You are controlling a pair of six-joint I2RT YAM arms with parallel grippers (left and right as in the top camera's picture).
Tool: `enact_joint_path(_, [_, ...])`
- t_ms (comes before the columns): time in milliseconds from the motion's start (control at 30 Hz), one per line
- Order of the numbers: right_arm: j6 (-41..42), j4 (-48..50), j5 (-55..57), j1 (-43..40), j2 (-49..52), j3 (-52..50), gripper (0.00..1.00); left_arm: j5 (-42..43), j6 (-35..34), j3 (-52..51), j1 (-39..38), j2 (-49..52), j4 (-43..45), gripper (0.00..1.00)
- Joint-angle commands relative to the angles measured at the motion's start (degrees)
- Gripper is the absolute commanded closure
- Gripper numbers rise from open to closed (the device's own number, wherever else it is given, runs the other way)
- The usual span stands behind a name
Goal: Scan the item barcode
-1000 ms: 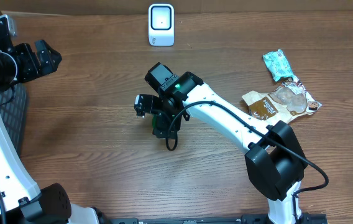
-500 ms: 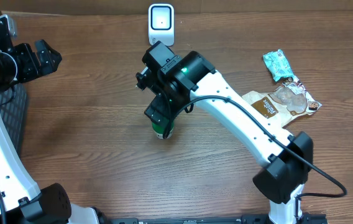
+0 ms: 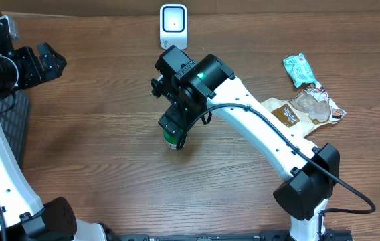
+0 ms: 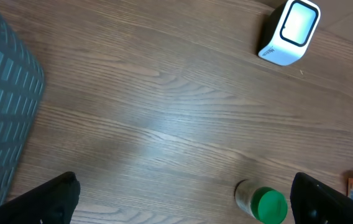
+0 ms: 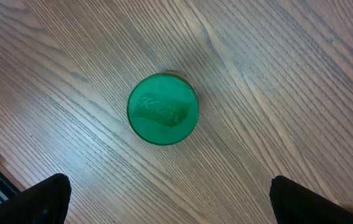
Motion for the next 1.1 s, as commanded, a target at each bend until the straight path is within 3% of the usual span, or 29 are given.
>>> enact_joint_path(0, [0.00,0.96,1.73,-0.20,-0.52,-1.20,0.00,0.44,1.09,0.83,-0.02,-0.39,0.07,0.00])
enact_joint_path(500, [-5.70,14.88,2.71,-0.20,-0.46,-13.75,0.00,0.44,1.09,0.83,-0.02,-0.39,0.07,0.00])
enact_joint_path(733, [-7.61,18.14,-3.61,-0.13,-0.44,-14.32,0.00,0.44,1.09,0.83,-0.02,-0.39,0.07,0.00])
enact_joint_path(1067, [-7.58,19.63,-3.80,-0.13,1.40,-14.53,0.00,0.44,1.09,0.83,-0.02,-0.39,0.07,0.00])
